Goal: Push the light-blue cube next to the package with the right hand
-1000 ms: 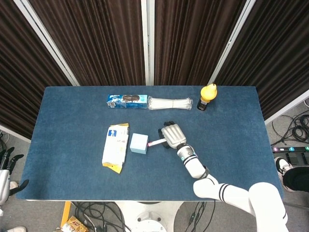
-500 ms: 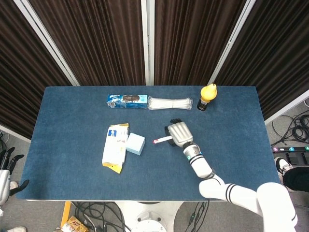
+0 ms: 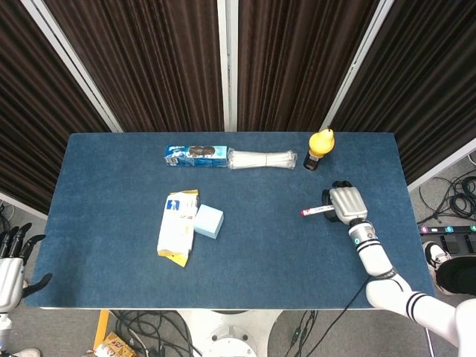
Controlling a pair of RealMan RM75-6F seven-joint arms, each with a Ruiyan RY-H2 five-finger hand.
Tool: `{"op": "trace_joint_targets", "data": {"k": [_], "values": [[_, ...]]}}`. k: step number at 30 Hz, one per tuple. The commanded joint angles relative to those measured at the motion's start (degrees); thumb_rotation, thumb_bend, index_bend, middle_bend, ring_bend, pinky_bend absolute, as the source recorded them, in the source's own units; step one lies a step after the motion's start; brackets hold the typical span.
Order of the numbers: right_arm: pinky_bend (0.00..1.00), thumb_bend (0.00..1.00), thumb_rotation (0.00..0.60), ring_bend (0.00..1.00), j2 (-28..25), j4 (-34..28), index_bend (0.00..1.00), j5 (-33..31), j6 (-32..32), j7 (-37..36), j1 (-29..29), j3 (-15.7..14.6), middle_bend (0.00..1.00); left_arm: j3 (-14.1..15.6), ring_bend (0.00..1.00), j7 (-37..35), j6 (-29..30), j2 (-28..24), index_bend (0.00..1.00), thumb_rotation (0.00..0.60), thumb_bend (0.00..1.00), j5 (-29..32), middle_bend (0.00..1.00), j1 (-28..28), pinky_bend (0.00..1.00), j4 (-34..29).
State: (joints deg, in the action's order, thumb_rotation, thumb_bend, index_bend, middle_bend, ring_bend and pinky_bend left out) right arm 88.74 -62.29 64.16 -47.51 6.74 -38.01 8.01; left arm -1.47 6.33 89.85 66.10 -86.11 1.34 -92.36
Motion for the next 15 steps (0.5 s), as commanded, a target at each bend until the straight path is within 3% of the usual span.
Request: {"op": "trace_joint_targets", "data": {"k": [1, 6, 12, 15], "values": [[0.17, 0.46, 0.6, 0.17, 1.0, 2.3, 0.57, 1.4, 1.4, -1.7, 0.5, -1.0, 0.47, 0.0, 0.07, 0.4, 0.0, -0.1, 0.29, 0.6, 0.21, 0.0, 0.18, -0.1, 0.09, -0.4], [0.15, 0.31, 0.6, 0.1, 1.2, 3.2, 0.36, 2.0, 2.4, -2.3, 0.7, -1.4, 0.33, -0.1, 0.07, 0.9, 0.1, -0.4, 0.29, 0.6, 0.21, 0.2, 0.18, 0.0, 0.09, -1.1], [0.13, 0.24, 0.6, 0.06, -2.0, -0.1, 0.27, 1.8, 0.8, -1.6, 2.4, -1.4, 0.28, -0.1, 0.07, 1.0, 0.0, -0.5, 0.29, 0.6, 0.21, 0.3, 0.18, -0.2, 0.09, -1.2], [0.13, 0.24, 0.6, 0.06, -6.3, -5.9, 0.26, 3.4, -4.9, -2.6, 5.2, -1.0, 0.27, -0.3, 0.07, 0.6, 0.0, -0.3, 0.29, 0.6, 0.21, 0.4, 0.18, -0.2, 0.09, -0.8]]}}
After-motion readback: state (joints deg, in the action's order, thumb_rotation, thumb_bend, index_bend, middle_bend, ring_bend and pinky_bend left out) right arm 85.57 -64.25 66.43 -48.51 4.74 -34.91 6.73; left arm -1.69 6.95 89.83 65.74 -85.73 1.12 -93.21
